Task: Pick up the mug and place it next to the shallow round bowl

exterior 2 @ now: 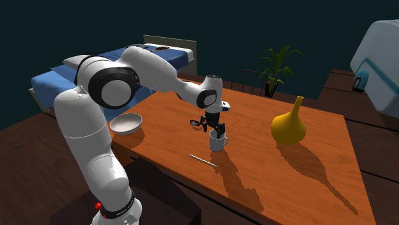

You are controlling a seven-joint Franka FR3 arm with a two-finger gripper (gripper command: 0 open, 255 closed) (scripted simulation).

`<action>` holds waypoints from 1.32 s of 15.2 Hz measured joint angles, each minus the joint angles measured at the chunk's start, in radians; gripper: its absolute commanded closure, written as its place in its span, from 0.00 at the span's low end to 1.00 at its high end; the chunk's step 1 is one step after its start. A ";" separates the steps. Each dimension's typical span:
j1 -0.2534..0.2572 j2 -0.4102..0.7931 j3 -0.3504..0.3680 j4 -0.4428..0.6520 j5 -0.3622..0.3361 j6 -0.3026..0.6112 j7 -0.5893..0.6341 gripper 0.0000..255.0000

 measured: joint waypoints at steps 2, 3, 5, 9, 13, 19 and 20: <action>0.000 0.001 0.000 -0.001 0.000 0.002 0.000 0.00; 0.000 0.001 0.000 -0.001 0.000 0.002 0.000 0.00; 0.000 0.001 0.000 -0.001 0.000 0.002 0.000 0.00; 0.000 0.001 0.000 -0.001 0.000 0.002 0.000 1.00; 0.000 0.001 0.000 -0.001 0.000 0.002 0.000 1.00; 0.000 -0.014 0.000 0.010 0.000 -0.024 -0.001 1.00; 0.001 -0.020 0.001 0.018 0.000 -0.038 -0.001 1.00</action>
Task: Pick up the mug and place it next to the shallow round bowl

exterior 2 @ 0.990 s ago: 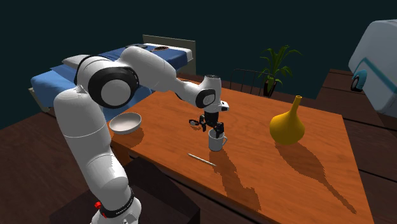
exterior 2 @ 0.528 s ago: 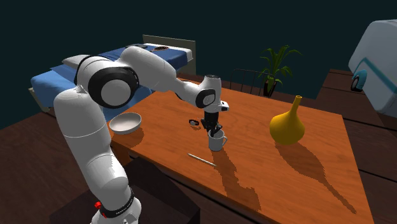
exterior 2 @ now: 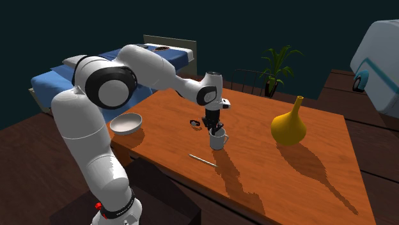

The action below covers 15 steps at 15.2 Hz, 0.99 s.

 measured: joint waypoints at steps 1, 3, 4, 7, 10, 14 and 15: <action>0.000 -0.008 0.000 0.002 0.000 -0.010 0.000 1.00; 0.000 -0.023 0.000 0.015 0.000 -0.037 -0.003 1.00; 0.000 -0.028 0.000 0.022 0.000 -0.050 -0.003 1.00; 0.000 -0.050 0.000 0.040 0.000 -0.089 -0.006 1.00; 0.001 -0.061 0.001 0.067 0.001 -0.128 -0.007 1.00; 0.002 -0.079 0.002 0.102 0.001 -0.180 -0.010 1.00; 0.002 -0.083 0.002 0.111 0.001 -0.193 -0.010 1.00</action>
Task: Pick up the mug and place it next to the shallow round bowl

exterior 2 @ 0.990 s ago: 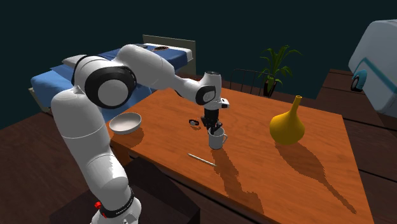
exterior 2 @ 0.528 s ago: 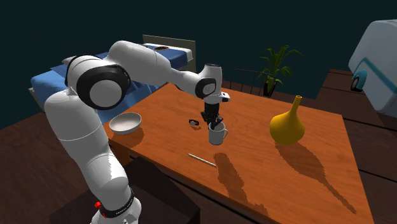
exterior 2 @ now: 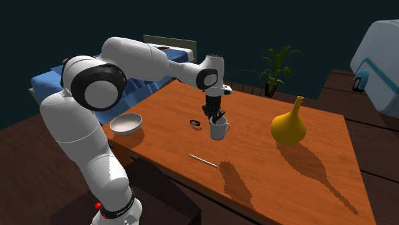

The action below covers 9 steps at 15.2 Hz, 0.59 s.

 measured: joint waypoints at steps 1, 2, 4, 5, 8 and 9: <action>0.000 -0.004 0.000 0.011 0.000 -0.015 -0.001 1.00; 0.000 -0.008 0.000 0.019 0.000 -0.027 -0.002 1.00; 0.000 -0.011 0.000 0.038 0.001 -0.049 -0.004 1.00; 0.000 -0.013 0.000 0.050 0.001 -0.063 -0.004 1.00; 0.001 -0.023 0.001 0.081 0.001 -0.103 -0.006 1.00; 0.001 -0.025 0.001 0.093 0.002 -0.118 -0.007 1.00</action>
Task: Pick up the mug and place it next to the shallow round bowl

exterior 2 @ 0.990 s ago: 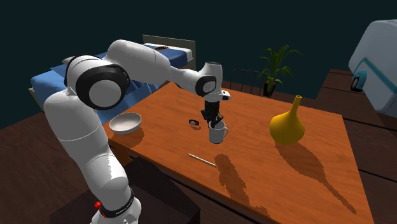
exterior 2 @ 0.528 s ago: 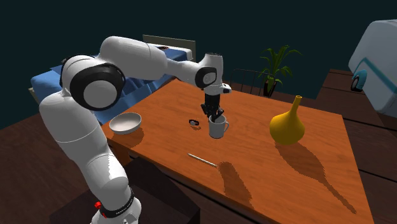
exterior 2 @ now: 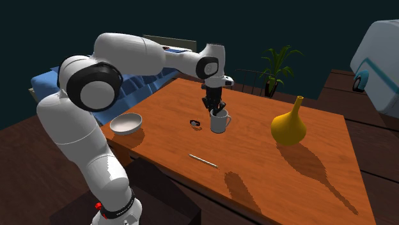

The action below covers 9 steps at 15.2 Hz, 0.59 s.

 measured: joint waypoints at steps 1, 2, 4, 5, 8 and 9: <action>0.000 -0.005 0.000 0.009 0.000 -0.014 -0.002 1.00; 0.000 -0.007 0.000 0.020 0.000 -0.027 -0.002 1.00; 0.000 -0.009 0.001 0.043 0.001 -0.051 -0.003 1.00; 0.000 -0.009 0.001 0.055 0.001 -0.064 -0.004 1.00; 0.026 -0.016 0.029 0.061 0.005 -0.082 0.047 1.00; 0.036 -0.023 0.041 0.056 0.007 -0.085 0.068 1.00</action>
